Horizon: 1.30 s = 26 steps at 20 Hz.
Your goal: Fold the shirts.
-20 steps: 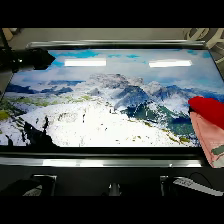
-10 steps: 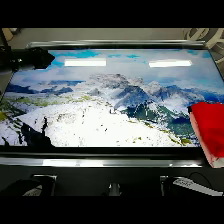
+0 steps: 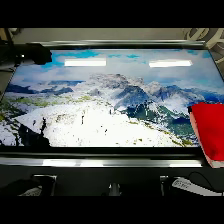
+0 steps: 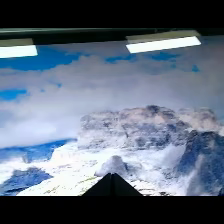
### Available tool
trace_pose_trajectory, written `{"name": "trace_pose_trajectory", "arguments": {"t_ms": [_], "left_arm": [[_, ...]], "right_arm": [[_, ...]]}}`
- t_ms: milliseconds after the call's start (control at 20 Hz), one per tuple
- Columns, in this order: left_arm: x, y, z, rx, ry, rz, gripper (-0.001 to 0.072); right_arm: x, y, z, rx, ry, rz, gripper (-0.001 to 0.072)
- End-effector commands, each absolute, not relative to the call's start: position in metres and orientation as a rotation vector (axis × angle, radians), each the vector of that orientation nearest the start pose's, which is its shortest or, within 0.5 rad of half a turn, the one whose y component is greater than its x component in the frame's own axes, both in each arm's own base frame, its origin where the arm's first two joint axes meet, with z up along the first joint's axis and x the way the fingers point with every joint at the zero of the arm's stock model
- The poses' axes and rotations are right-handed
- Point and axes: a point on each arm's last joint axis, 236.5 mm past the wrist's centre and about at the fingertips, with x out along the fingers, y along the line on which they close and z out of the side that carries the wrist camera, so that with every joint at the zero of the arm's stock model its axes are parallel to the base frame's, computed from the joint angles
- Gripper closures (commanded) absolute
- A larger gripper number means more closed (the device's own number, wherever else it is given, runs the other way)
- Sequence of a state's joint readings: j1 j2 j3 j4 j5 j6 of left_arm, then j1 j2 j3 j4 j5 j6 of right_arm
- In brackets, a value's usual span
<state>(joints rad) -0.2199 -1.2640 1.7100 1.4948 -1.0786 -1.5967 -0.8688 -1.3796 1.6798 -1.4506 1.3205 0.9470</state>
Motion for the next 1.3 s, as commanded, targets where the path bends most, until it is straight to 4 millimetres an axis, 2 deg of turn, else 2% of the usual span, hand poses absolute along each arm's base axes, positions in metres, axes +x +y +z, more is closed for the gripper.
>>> {"name": "trace_pose_trajectory", "arguments": {"t_ms": [0,50,100,150,200,250,350,450,500,1250], "left_arm": [[0.451,-0.067,0.194,0.204,0.945,-0.029,0.0678],[0.441,-0.067,0.170,0.208,1.050,-0.027,0.0633],[0.428,-0.068,0.148,0.208,1.149,-0.034,0.0430],[0.414,-0.071,0.126,0.208,1.244,-0.048,0.0159],[0.400,-0.074,0.102,0.239,1.323,-0.093,0.0084],[0.378,-0.070,0.076,0.281,1.422,-0.123,0.0085],[0.354,-0.067,0.045,0.256,1.467,-0.109,0.0085],[0.357,-0.068,0.039,0.194,1.386,-0.075,0.0085],[0.360,-0.069,0.040,0.182,1.358,-0.072,0.0086],[0.365,-0.070,0.040,0.181,1.342,-0.076,0.0086]], "right_arm": [[0.427,-0.228,0.221,-0.277,0.816,-0.159,0.0036],[0.446,-0.170,0.206,-0.311,0.859,-0.016,0.0039],[0.451,-0.119,0.187,-0.344,0.930,0.114,0.0038],[0.450,-0.072,0.164,-0.381,1.014,0.238,0.0038],[0.441,-0.039,0.141,-0.390,1.110,0.327,0.0038],[0.426,-0.008,0.117,-0.383,1.217,0.411,0.0039],[0.399,0.032,0.081,-0.399,1.352,0.531,0.0039],[0.389,0.049,0.062,-0.398,1.402,0.555,0.0038],[0.388,0.049,0.059,-0.395,1.409,0.542,0.0038],[0.392,0.048,0.059,-0.393,1.404,0.517,0.0041]]}}
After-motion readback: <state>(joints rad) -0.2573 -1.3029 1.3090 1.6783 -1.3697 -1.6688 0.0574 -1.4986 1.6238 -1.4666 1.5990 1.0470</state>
